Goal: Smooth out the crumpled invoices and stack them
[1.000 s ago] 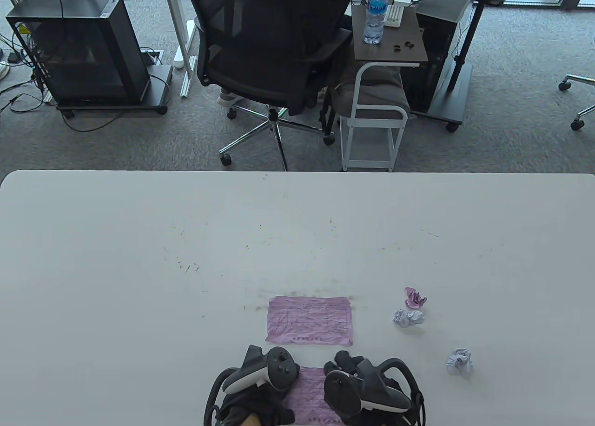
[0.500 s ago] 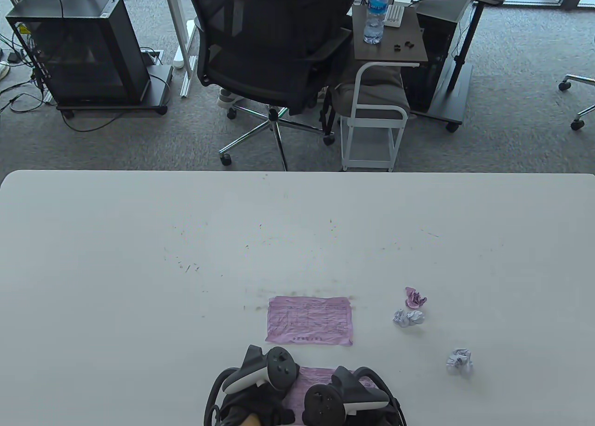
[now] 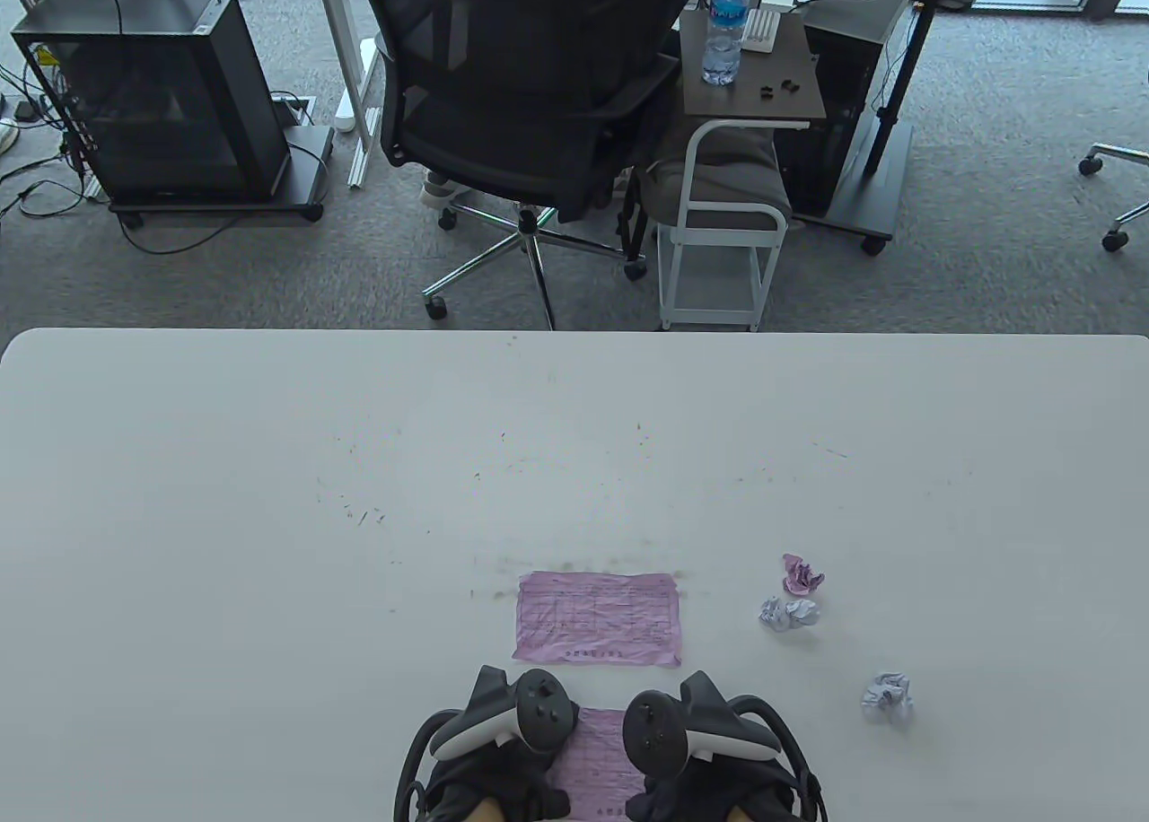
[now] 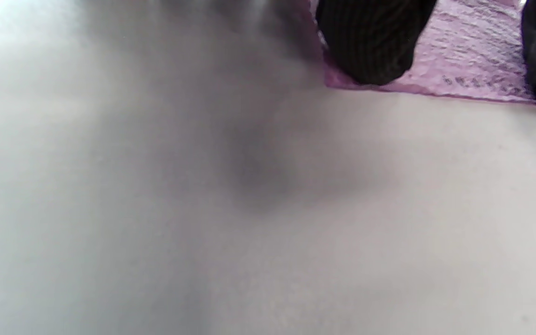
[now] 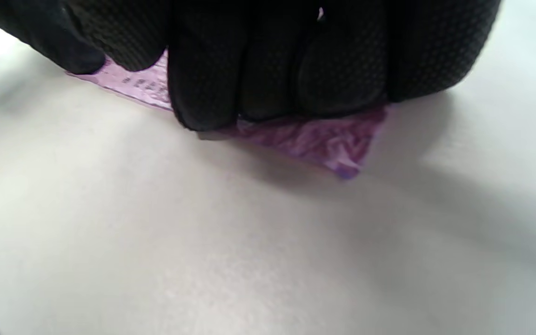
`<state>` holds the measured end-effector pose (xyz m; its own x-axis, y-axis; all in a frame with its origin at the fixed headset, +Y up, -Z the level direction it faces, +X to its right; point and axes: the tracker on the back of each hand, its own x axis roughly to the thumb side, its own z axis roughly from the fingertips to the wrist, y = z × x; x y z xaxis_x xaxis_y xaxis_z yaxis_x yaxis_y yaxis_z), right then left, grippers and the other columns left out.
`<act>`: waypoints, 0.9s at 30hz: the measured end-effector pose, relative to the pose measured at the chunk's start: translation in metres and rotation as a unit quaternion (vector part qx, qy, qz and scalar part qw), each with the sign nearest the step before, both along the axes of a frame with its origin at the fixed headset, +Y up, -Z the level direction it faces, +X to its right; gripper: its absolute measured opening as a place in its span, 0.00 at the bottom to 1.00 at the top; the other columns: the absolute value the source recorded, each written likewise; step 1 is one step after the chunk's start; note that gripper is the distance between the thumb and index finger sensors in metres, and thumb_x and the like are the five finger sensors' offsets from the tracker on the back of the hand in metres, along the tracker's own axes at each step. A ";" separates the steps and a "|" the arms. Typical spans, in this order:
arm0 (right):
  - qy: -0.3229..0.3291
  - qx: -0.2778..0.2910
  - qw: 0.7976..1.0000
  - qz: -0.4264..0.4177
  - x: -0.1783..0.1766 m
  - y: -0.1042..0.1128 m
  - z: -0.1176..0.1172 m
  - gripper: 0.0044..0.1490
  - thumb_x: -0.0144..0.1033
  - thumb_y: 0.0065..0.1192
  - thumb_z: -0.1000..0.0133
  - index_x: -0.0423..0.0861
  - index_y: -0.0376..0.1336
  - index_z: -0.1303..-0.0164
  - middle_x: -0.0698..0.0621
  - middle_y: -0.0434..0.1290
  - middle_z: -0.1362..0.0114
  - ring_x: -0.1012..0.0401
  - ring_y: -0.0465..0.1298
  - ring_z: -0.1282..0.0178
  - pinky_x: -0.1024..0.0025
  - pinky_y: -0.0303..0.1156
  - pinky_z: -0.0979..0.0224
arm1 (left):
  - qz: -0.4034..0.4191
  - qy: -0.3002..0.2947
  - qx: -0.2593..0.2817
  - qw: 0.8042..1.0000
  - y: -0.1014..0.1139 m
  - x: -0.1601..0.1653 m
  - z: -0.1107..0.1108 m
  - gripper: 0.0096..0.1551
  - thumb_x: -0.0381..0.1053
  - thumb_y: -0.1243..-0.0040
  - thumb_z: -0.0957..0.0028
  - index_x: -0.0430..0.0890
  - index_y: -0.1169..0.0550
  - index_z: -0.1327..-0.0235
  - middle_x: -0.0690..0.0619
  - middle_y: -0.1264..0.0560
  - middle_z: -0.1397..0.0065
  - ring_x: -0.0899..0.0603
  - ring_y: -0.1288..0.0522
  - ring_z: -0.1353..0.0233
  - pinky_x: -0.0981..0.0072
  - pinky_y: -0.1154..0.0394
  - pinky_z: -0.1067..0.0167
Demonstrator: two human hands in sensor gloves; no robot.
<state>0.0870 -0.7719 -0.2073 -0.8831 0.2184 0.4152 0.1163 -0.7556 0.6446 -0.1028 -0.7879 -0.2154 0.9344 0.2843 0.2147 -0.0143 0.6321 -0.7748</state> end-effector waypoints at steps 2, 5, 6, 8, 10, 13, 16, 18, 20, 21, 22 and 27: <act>-0.002 0.002 1.000 -0.003 0.003 0.000 -0.001 0.22 0.55 0.56 0.38 0.49 0.73 0.54 0.47 0.77 0.47 0.51 0.78 0.50 0.45 0.76 0.44 | 0.000 0.000 0.001 1.000 0.000 0.000 0.000 0.50 0.53 0.38 0.41 0.54 0.58 0.22 0.48 0.74 0.23 0.28 0.76 0.25 0.28 0.60 0.34; 0.001 0.072 0.996 -0.045 0.008 0.009 -0.001 0.23 0.56 0.57 0.39 0.48 0.73 0.55 0.46 0.79 0.48 0.52 0.79 0.52 0.46 0.77 0.46 | 0.002 0.000 0.001 1.000 0.000 0.000 0.000 0.50 0.53 0.38 0.41 0.54 0.58 0.22 0.48 0.74 0.23 0.28 0.76 0.25 0.28 0.60 0.35; -0.001 0.107 0.992 -0.062 0.009 0.013 -0.001 0.23 0.56 0.57 0.39 0.48 0.73 0.54 0.46 0.79 0.47 0.52 0.79 0.51 0.45 0.77 0.45 | 0.002 0.000 0.001 1.000 0.000 0.000 0.000 0.50 0.53 0.38 0.41 0.54 0.58 0.22 0.48 0.74 0.23 0.28 0.76 0.25 0.28 0.60 0.35; -0.006 0.204 0.973 -0.108 0.010 0.023 0.001 0.24 0.55 0.57 0.40 0.48 0.73 0.51 0.44 0.78 0.44 0.50 0.78 0.49 0.44 0.77 0.45 | 0.003 0.000 0.001 1.000 0.000 0.000 0.000 0.50 0.53 0.37 0.41 0.54 0.58 0.22 0.48 0.74 0.23 0.28 0.76 0.25 0.28 0.60 0.35; 0.010 0.234 0.964 -0.128 0.005 0.026 0.003 0.25 0.53 0.57 0.40 0.47 0.70 0.45 0.42 0.75 0.38 0.48 0.75 0.44 0.44 0.76 0.44 | 0.003 -0.001 0.001 1.000 -0.001 -0.001 0.000 0.50 0.53 0.38 0.41 0.54 0.58 0.22 0.48 0.74 0.23 0.28 0.76 0.25 0.28 0.60 0.35; 0.060 0.232 0.962 -0.132 -0.009 0.022 0.010 0.30 0.52 0.56 0.40 0.46 0.62 0.34 0.40 0.64 0.27 0.45 0.70 0.34 0.44 0.75 0.41 | 0.004 -0.001 0.001 1.000 -0.001 -0.001 0.000 0.50 0.53 0.38 0.41 0.54 0.58 0.22 0.47 0.74 0.23 0.28 0.76 0.25 0.28 0.60 0.35; 0.096 0.200 0.969 -0.107 -0.021 0.012 0.014 0.36 0.52 0.56 0.39 0.47 0.52 0.26 0.37 0.53 0.20 0.43 0.64 0.28 0.42 0.72 0.38 | 0.005 -0.002 0.002 1.000 -0.001 -0.001 0.000 0.50 0.53 0.38 0.41 0.54 0.58 0.22 0.47 0.74 0.23 0.27 0.76 0.25 0.28 0.60 0.35; 0.111 0.169 0.976 -0.077 -0.023 0.004 0.014 0.37 0.53 0.55 0.39 0.49 0.50 0.24 0.36 0.49 0.18 0.41 0.61 0.26 0.41 0.71 0.36 | 0.005 -0.002 0.001 1.000 -0.001 -0.001 0.000 0.50 0.53 0.37 0.41 0.54 0.58 0.22 0.47 0.74 0.23 0.27 0.76 0.25 0.28 0.60 0.35; 0.107 0.111 0.987 -0.050 -0.021 -0.004 0.013 0.39 0.54 0.54 0.38 0.50 0.47 0.22 0.35 0.45 0.17 0.40 0.56 0.24 0.40 0.67 0.34 | 0.005 -0.002 0.001 1.000 -0.001 0.000 0.000 0.50 0.53 0.37 0.41 0.54 0.58 0.22 0.47 0.74 0.23 0.27 0.76 0.25 0.28 0.60 0.35; 0.093 0.094 0.990 -0.044 -0.019 -0.005 0.012 0.39 0.54 0.54 0.38 0.50 0.47 0.22 0.36 0.43 0.17 0.42 0.52 0.23 0.41 0.62 0.33 | 0.005 -0.002 0.002 1.000 -0.001 0.000 0.000 0.50 0.53 0.37 0.41 0.54 0.58 0.21 0.47 0.74 0.23 0.27 0.76 0.25 0.28 0.60 0.35; 0.082 0.090 0.991 -0.054 -0.017 -0.004 0.011 0.39 0.54 0.54 0.38 0.50 0.46 0.21 0.36 0.42 0.17 0.42 0.51 0.23 0.41 0.62 0.32 | 0.005 -0.002 0.002 1.000 -0.001 0.000 0.000 0.50 0.53 0.37 0.41 0.54 0.58 0.21 0.47 0.74 0.23 0.27 0.76 0.25 0.28 0.60 0.35; 0.035 0.087 0.995 -0.044 -0.011 -0.003 0.005 0.39 0.53 0.54 0.38 0.47 0.48 0.22 0.37 0.45 0.18 0.43 0.53 0.25 0.44 0.63 0.33 | 0.006 -0.001 0.001 1.000 -0.001 0.000 0.000 0.50 0.53 0.37 0.40 0.54 0.58 0.21 0.47 0.74 0.23 0.27 0.76 0.25 0.28 0.60 0.35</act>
